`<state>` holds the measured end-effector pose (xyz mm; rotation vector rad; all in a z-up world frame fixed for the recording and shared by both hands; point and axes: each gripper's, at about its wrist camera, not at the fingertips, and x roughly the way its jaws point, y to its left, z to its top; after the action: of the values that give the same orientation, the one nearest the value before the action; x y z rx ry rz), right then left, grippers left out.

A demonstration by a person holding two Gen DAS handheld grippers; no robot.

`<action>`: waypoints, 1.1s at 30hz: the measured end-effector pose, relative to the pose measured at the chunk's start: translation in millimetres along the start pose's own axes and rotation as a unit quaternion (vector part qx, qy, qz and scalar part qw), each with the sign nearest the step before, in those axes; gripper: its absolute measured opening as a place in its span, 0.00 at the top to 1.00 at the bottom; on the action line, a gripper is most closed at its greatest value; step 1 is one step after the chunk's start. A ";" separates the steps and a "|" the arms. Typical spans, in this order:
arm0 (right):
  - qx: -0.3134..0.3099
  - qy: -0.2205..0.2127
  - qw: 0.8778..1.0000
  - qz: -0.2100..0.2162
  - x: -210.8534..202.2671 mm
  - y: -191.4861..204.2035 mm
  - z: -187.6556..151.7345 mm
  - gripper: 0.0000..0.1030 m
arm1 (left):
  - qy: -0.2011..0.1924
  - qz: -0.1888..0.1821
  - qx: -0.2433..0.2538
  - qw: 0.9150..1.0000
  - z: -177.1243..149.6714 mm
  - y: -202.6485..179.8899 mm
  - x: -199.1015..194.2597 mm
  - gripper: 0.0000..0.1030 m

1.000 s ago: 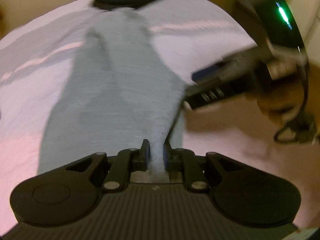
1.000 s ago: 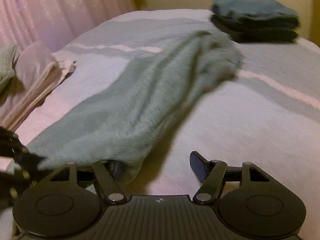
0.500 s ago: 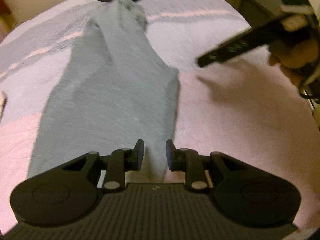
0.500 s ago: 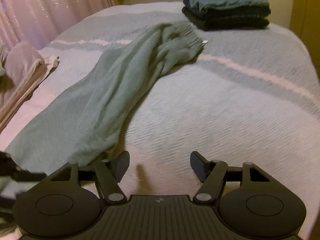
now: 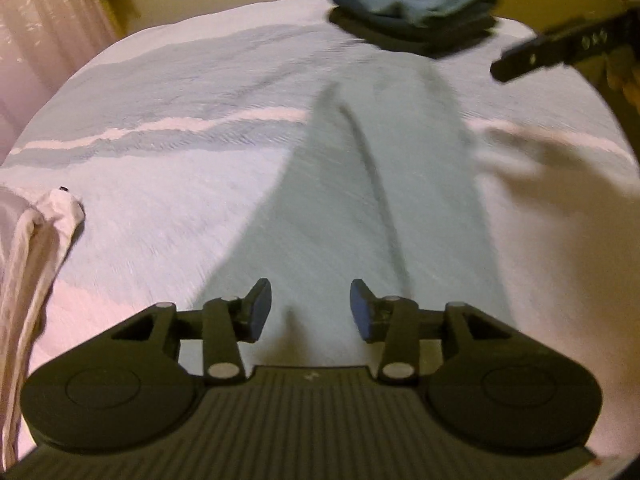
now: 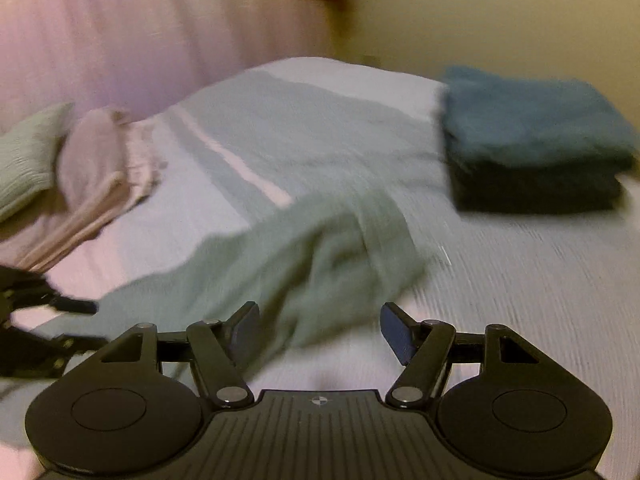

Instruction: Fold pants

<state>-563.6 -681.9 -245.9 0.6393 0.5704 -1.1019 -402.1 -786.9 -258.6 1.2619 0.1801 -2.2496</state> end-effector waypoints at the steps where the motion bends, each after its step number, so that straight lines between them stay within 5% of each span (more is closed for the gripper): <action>1: -0.027 0.008 0.999 0.018 14.9 -10.6 16.3 0.37 | 0.002 0.003 0.003 1.000 6.1 7.0 10.5 0.58; 6: -0.116 0.105 0.983 0.098 116.9 -61.0 88.5 0.37 | 0.030 0.008 0.002 1.000 21.7 34.5 52.7 0.56; 8: -0.096 0.145 0.978 0.118 147.8 -74.0 98.7 0.37 | 0.040 0.001 -0.002 0.999 20.7 42.1 58.9 0.53; 15: -0.040 0.178 0.973 0.143 184.7 -96.0 96.6 0.39 | 0.073 -0.019 -0.008 0.997 4.9 50.7 76.9 0.51; 20: -0.039 0.170 0.975 0.139 176.3 -103.2 92.9 0.55 | 0.082 -0.044 0.001 0.996 -2.5 53.8 79.8 0.62; 24: -0.060 0.153 0.979 0.120 159.3 -99.5 87.5 0.60 | 0.098 -0.040 0.012 0.994 -3.7 60.3 83.0 1.00; 33: -0.070 0.090 0.990 0.088 129.0 -94.1 81.2 0.61 | 0.055 0.003 -0.007 0.998 10.5 86.9 52.5 1.00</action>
<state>-598.0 -849.9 -297.9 0.6579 0.7260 -0.8364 -386.1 -884.6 -283.4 1.3781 0.2335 -2.1708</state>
